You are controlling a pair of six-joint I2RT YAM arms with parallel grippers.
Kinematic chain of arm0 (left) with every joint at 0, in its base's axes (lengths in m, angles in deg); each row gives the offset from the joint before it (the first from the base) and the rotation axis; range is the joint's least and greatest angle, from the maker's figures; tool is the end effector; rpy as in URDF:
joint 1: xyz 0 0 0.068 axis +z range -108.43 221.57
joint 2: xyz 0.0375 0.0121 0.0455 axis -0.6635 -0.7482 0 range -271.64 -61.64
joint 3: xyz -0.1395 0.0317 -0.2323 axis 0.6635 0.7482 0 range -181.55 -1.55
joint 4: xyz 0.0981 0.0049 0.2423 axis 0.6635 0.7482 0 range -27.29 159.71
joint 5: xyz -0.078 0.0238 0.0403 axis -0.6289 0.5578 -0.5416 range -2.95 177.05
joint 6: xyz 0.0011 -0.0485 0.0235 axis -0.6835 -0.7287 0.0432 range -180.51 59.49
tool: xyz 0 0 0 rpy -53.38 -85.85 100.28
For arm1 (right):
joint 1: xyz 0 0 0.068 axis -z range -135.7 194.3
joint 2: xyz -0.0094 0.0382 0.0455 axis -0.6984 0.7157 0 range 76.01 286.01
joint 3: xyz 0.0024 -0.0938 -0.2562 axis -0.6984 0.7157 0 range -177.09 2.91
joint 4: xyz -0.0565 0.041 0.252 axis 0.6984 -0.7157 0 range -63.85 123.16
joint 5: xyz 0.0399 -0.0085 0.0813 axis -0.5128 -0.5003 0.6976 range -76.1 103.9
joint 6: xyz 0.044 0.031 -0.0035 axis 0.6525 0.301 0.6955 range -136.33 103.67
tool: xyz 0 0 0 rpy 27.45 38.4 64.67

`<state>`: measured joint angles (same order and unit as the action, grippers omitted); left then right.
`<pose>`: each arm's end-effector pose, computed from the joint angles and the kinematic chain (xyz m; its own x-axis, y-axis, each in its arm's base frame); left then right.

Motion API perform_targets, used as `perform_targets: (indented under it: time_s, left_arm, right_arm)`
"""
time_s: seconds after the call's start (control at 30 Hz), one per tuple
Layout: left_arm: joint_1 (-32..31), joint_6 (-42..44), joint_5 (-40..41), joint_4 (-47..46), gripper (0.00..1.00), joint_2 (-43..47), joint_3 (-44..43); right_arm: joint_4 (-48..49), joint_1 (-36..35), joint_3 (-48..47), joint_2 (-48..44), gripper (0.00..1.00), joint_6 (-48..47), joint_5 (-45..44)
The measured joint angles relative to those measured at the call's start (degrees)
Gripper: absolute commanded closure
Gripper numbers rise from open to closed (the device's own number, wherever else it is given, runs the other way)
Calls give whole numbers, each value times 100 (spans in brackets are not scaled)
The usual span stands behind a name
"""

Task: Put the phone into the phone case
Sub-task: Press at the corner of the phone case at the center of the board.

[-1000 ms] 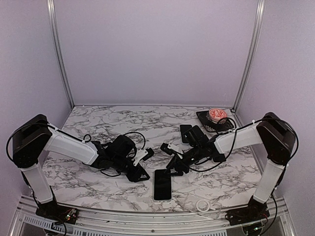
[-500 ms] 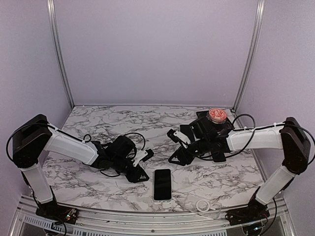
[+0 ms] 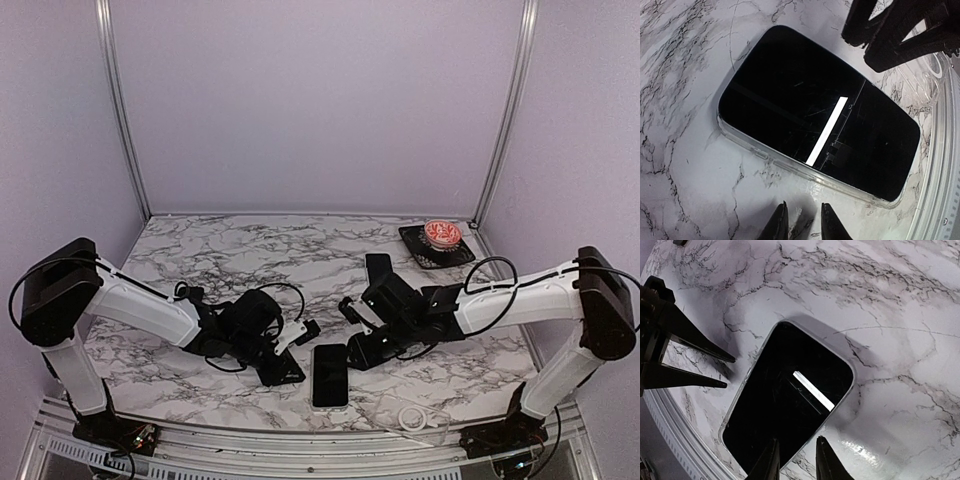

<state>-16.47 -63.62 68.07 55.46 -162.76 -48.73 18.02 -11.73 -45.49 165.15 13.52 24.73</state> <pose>0.1688 -0.2926 0.1314 -0.4347 0.5995 -0.6720 0.8980 0.3445 -0.2736 0.1632 0.2541 0.1728 -0.8359 -0.3659 -0.4092 -0.5274 0.7419 0.4140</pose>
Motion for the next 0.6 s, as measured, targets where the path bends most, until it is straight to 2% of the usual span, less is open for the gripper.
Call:
perform_targets:
  time_s: [0.07,0.13,0.6]
  left_arm:
    - [-15,15,9,2,86,0,0]
    - [-44,28,15,7,87,-4,0]
    - [-131,83,-46,-24,88,-96,-66]
  right_arm:
    - [-52,-92,0,9,90,160,-57]
    - [-48,-177,0,48,91,313,-42]
    - [-87,-352,-118,350,89,638,22]
